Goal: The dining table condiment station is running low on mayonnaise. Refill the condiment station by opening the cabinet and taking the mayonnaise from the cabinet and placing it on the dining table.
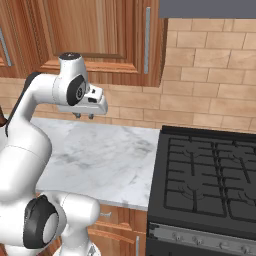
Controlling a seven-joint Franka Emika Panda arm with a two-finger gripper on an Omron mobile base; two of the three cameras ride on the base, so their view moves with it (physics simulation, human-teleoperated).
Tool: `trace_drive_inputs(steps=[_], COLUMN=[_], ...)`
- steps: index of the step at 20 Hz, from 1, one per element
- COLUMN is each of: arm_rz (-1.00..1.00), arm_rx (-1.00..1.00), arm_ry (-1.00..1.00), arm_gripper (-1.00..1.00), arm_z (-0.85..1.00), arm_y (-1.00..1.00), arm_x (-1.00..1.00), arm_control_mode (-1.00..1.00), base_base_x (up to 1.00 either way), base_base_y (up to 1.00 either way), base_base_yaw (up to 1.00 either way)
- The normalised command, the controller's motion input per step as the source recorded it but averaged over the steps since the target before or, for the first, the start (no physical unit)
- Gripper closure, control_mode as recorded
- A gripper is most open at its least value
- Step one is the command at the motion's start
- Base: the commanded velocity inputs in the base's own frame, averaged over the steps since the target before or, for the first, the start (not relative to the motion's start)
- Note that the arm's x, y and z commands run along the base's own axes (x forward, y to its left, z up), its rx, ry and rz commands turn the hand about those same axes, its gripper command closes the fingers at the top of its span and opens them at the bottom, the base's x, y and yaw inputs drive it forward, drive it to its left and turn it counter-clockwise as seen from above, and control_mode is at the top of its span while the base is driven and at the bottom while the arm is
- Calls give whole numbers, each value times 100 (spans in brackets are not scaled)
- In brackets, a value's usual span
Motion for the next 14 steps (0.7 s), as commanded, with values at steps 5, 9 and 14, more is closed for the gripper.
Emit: trace_drive_inputs(steps=[5,9,14], arm_rz=[1,1,0], arm_rx=[0,0,0], arm_ry=[-9,-13,-24], arm_gripper=[-100,-100,-100], arm_z=[0,3,15], arm_y=[0,0,-1], arm_x=[-21,-40,-42], arm_control_mode=[-100,-100,-100], base_base_x=[0,0,0], base_base_y=[0,0,0], base_base_yaw=[0,0,0])
